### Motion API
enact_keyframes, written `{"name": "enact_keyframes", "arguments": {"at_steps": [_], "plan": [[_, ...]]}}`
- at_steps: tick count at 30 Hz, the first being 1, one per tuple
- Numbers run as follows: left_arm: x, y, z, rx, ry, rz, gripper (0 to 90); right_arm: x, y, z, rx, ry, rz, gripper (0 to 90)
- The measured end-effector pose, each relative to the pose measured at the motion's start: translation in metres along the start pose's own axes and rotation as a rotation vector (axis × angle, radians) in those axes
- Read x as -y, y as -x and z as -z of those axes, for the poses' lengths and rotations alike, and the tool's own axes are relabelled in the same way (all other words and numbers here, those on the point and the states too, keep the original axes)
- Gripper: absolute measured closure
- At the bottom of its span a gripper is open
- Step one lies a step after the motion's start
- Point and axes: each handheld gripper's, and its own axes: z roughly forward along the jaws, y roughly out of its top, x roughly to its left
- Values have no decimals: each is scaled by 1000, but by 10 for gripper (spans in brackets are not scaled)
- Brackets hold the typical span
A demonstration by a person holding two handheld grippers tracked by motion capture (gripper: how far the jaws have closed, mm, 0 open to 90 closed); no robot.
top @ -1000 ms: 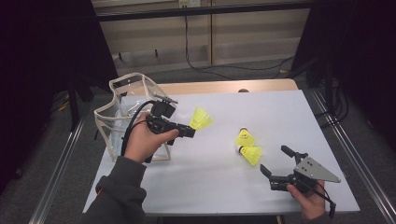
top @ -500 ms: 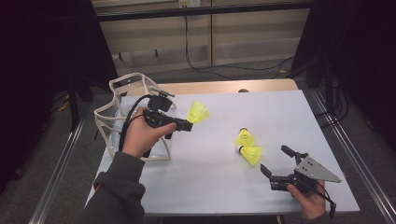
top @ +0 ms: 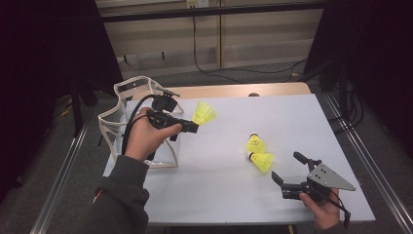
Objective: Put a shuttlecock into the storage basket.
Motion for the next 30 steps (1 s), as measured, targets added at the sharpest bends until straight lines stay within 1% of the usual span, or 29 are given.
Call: {"name": "enact_keyframes", "arguments": {"at_steps": [4, 9, 18, 22, 26, 28, 30], "plan": [[-3, -1, 2, -3, 8, 12, 650, 0, 0, 0, 1, -2, 1, 24], [-5, -2, 4, -11, 5, 8, 650, 0, 0, 0, -1, 0, 0, 24], [-11, -4, 10, -21, 22, 24, 650, 0, 0, 0, 2, -1, 2, 24], [-12, -5, 11, -26, 18, 17, 650, 0, 0, 0, 2, -1, 0, 24], [-14, -5, 12, -35, 24, 27, 650, 0, 0, 1, 1, -2, 1, 24], [-14, -6, 12, -36, 18, 19, 650, 0, 1, 1, 2, 1, 3, 25], [-15, -6, 13, -35, 17, 20, 650, 0, 1, 1, 3, 2, 3, 25]]}}
